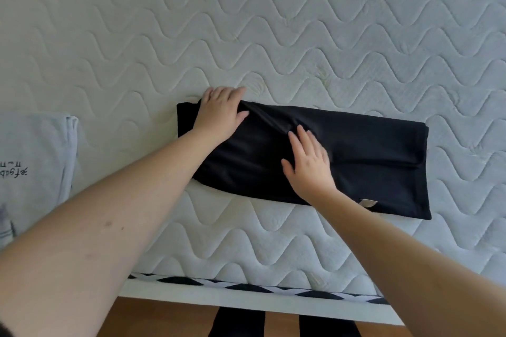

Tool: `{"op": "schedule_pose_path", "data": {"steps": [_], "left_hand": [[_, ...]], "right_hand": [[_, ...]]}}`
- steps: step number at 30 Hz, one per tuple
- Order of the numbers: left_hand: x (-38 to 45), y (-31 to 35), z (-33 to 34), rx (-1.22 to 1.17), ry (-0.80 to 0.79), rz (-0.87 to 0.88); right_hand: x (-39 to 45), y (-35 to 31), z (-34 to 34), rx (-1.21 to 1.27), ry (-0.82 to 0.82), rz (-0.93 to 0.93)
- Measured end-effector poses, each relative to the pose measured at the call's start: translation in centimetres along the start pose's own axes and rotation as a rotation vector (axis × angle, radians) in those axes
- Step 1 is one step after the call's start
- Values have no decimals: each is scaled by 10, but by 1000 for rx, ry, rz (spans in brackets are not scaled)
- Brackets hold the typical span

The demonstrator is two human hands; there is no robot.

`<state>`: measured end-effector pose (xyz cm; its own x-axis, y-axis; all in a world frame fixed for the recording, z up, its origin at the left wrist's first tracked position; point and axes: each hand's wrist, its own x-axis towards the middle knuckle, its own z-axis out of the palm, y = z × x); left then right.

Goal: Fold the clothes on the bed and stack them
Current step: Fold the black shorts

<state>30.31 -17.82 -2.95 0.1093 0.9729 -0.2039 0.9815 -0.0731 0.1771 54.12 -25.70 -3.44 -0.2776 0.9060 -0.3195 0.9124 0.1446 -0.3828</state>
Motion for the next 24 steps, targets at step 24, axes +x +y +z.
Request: {"op": "schedule_pose_path", "data": {"steps": [24], "left_hand": [[5,-22,8,-15,66,-251]], "right_hand": [[3,25,8,-171,-196,99]]}}
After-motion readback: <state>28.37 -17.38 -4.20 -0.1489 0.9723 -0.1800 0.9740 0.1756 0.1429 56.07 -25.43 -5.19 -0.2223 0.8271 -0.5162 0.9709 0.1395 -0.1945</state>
